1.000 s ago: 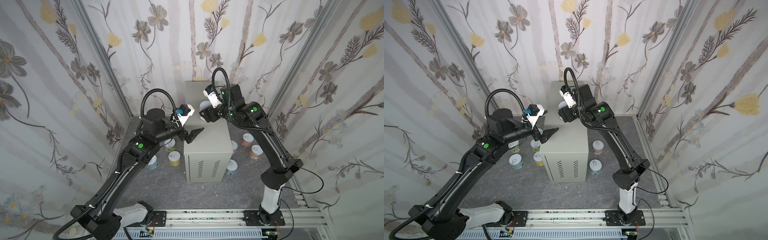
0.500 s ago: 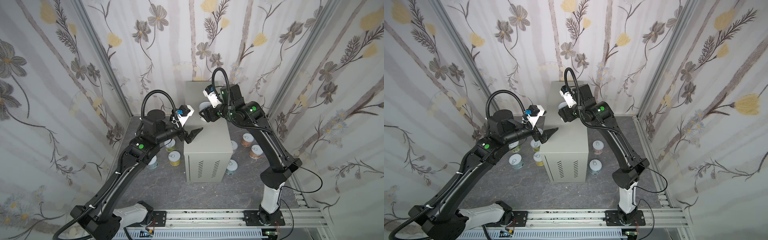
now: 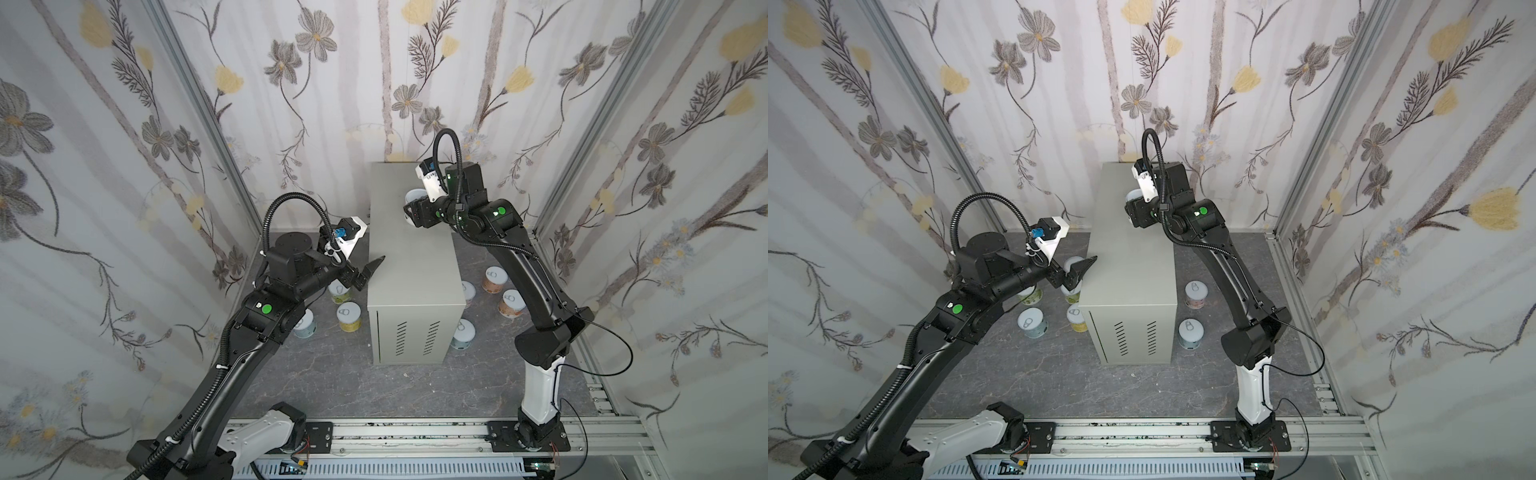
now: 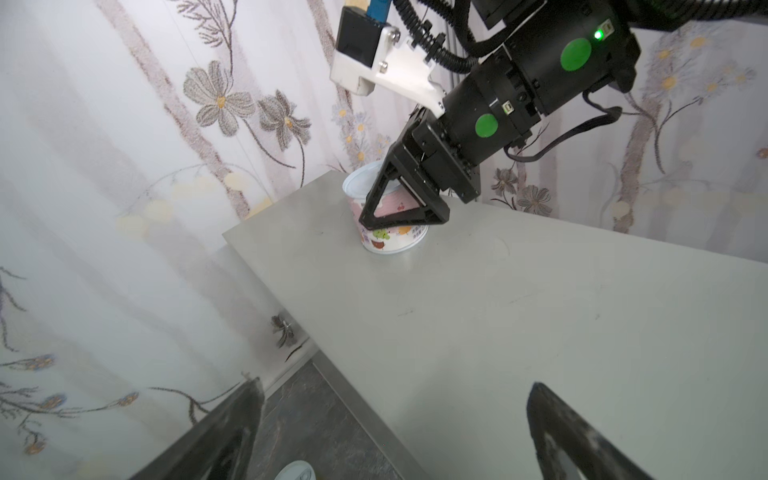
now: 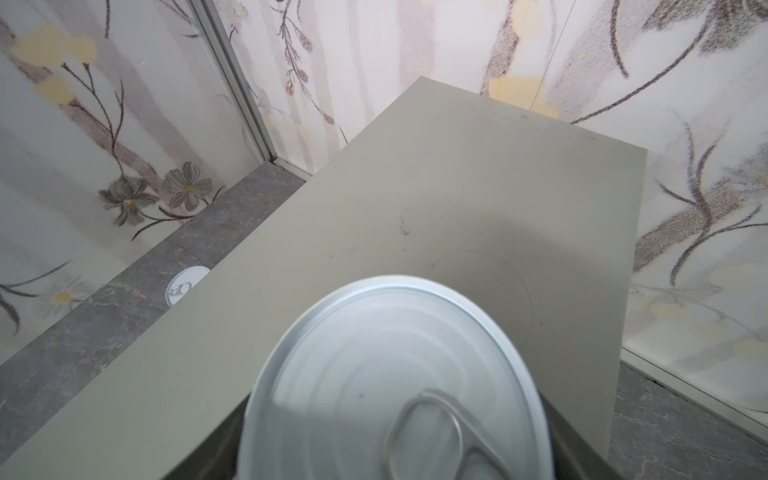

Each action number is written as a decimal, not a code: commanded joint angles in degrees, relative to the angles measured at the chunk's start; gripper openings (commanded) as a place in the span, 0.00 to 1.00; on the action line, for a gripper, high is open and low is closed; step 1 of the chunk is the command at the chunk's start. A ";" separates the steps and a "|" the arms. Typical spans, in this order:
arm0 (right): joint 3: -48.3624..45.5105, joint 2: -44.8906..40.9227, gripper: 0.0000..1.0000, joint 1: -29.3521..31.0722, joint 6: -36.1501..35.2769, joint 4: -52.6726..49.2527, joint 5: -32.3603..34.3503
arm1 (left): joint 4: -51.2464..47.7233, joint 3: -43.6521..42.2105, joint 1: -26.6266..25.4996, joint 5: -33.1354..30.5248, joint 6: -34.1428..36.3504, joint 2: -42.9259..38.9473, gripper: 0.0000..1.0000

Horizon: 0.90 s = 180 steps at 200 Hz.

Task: Place and organize the canned foods onto the counter
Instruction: 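Carry the pink can to the cabinet top's far end with the right gripper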

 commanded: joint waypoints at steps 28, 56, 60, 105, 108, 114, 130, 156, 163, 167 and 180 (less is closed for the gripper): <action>0.06 3.71 0.67 -3.76 3.08 6.87 0.33 | 5.77 -4.69 5.10 -2.03 -1.22 -3.13 1.00; 0.06 5.56 0.64 -4.98 3.04 9.92 0.88 | 9.91 -8.40 9.03 -2.02 -2.75 -5.12 1.00; 0.06 5.81 0.64 -5.14 2.92 10.39 0.89 | 10.20 -8.78 9.37 -2.17 -2.86 -5.20 1.00; 0.01 8.93 0.64 -6.63 2.48 16.50 -0.96 | 9.66 -9.76 11.28 -3.76 -4.01 -5.25 1.00; 0.05 9.22 0.64 -6.73 2.46 17.03 -1.17 | 9.66 -9.76 11.30 -3.83 -4.07 -5.25 1.00; 0.03 9.64 0.64 -6.94 2.47 17.92 -1.35 | 9.66 -10.04 11.39 -4.00 -4.20 -5.25 1.00; 0.01 10.58 0.64 -7.25 2.38 20.14 -1.71 | 9.84 -10.59 11.63 -4.52 -4.38 -5.18 1.00; 0.06 11.90 0.64 -7.71 2.15 22.99 -3.19 | 9.58 -11.28 11.99 -4.89 -4.36 -4.38 1.00; 0.05 12.23 0.64 -7.66 2.03 23.60 -3.61 | 9.57 -11.47 12.09 -4.94 -4.38 -4.16 1.00; 0.06 12.45 0.64 -7.69 2.00 23.93 -3.75 | 9.57 -11.60 12.22 -4.98 -4.30 -3.99 1.00; 0.01 13.07 0.65 -7.65 1.80 24.86 -4.53 | 9.95 -11.98 12.44 -5.14 -4.14 -3.46 1.00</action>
